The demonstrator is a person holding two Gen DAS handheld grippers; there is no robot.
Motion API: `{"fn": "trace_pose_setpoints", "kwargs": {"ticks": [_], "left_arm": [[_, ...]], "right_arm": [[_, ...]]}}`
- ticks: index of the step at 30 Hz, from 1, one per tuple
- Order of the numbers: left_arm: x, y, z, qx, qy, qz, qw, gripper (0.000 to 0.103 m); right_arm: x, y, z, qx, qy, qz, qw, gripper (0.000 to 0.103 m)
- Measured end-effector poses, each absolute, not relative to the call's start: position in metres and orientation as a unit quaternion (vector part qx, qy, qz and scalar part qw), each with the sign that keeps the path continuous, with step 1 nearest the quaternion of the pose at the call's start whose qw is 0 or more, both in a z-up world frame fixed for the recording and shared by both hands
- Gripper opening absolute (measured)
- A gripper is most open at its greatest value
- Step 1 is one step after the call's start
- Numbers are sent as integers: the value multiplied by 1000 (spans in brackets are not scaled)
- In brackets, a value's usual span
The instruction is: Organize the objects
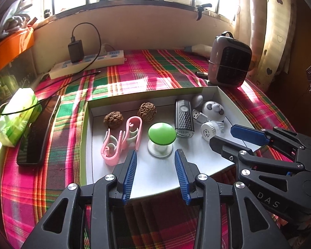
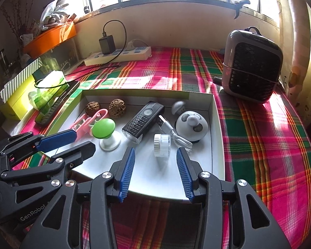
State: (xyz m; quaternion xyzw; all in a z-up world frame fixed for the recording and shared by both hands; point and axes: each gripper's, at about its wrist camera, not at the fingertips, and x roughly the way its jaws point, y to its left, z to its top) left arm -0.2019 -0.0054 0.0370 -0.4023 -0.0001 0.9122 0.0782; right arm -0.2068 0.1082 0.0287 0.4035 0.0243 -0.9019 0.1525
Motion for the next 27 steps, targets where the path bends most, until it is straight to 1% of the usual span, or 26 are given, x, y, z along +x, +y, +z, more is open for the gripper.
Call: {"fn": "trace_pose_setpoints", "kwargs": {"ticks": [5,15,24,27], "left_arm": [[-188,-11,40,-400,-12,914,67,36],[-155,-12,43,-388,-9,920,50,36],[-127,-10,33,-388,1,921,25,36],[-122,-11,28,-398,-9,917,27,36]], "right_arm": [[-193,109,33,396,24,-905,152,43],[-163,109,36,382,29,-911,152,43],[-139,113,32,384,26,-911,147,43],[-132,113,25,394,33,-907,144,43]]}}
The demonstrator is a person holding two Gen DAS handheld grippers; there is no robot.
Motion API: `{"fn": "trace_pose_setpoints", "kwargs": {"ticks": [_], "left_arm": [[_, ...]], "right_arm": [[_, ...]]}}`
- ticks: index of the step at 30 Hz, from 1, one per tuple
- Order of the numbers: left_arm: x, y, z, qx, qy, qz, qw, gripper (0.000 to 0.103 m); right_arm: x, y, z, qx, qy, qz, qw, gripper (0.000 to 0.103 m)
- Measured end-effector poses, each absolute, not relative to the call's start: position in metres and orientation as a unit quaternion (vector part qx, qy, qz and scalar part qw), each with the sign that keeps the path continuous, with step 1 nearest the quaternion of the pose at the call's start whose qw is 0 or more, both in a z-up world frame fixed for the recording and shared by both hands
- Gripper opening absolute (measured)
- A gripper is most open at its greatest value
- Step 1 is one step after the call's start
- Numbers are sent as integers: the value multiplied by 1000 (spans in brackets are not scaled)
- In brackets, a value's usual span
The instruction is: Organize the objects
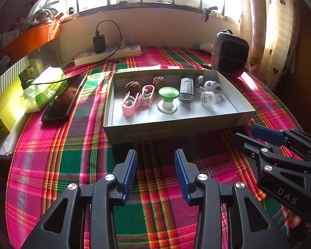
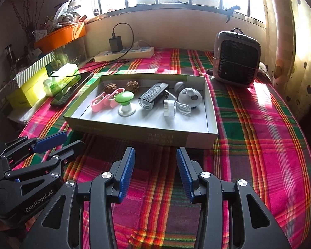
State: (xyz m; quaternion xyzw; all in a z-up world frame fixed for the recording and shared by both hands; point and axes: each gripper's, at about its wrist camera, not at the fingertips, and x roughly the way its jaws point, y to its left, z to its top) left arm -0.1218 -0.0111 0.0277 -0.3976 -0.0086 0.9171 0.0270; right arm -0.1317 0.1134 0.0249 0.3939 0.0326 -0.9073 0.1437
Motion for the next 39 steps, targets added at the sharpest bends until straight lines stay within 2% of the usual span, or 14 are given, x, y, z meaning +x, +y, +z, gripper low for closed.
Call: {"fn": "trace_pose_setpoints", "kwargs": {"ticks": [24,29,39], "left_arm": [[-89,-5,4,-415,-25,910,3,37],[-83,4,3,-408,-3,913,-12,38],[-81,3,3,-406,-11,914,-12,38]], "right_arm": [[-98,120,-1,418,50,-899,119,44],[-93,124,-2,415,45,-902,107,53],[-90,124,-3,413,44,-904,103,57]]}}
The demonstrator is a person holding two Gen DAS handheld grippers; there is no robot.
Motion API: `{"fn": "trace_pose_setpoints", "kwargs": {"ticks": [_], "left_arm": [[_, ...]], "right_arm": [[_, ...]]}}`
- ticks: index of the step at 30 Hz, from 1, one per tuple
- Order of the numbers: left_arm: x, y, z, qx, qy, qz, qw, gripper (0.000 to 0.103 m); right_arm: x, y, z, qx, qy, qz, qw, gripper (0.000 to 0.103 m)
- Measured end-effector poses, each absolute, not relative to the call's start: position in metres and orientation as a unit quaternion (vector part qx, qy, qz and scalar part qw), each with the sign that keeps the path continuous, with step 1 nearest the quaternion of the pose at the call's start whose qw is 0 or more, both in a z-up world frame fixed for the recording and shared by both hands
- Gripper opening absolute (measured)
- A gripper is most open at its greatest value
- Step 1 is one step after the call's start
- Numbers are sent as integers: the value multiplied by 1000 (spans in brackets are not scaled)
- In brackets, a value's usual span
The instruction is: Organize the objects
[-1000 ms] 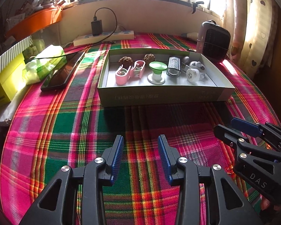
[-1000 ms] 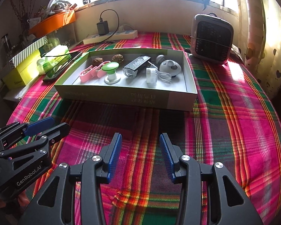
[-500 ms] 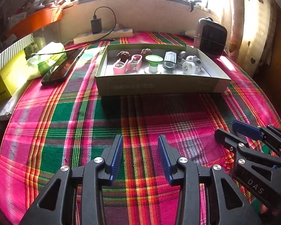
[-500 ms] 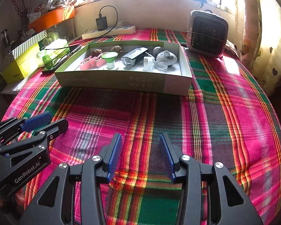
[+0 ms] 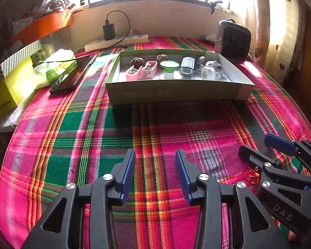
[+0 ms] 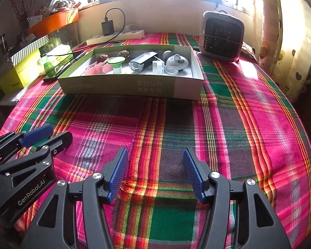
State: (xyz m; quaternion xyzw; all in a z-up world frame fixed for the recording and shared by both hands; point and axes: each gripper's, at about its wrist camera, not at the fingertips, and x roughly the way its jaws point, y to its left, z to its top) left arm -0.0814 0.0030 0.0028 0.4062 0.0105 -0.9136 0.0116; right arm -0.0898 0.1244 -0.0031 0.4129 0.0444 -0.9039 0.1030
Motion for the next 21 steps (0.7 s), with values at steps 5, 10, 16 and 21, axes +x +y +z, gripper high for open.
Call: {"fn": "trace_pose_setpoints", "kwargs": {"ticks": [5,10,16,21], "left_arm": [[-81,3,3,406,11,-914,11,38],[-81,3,3,406,10,-914,12,38],[-81,3,3,406,11,-914,12,38],[-81,3,3,406,11,-914,12,38]], "right_arm": [[-89,123,-3,413,46,-903,105,59],[-89,122,-3,414,46,-903,105,60],[-89,122,-4,414,47,-903,105,60],[-89,122,-4,414,46,-903,105,60]]}}
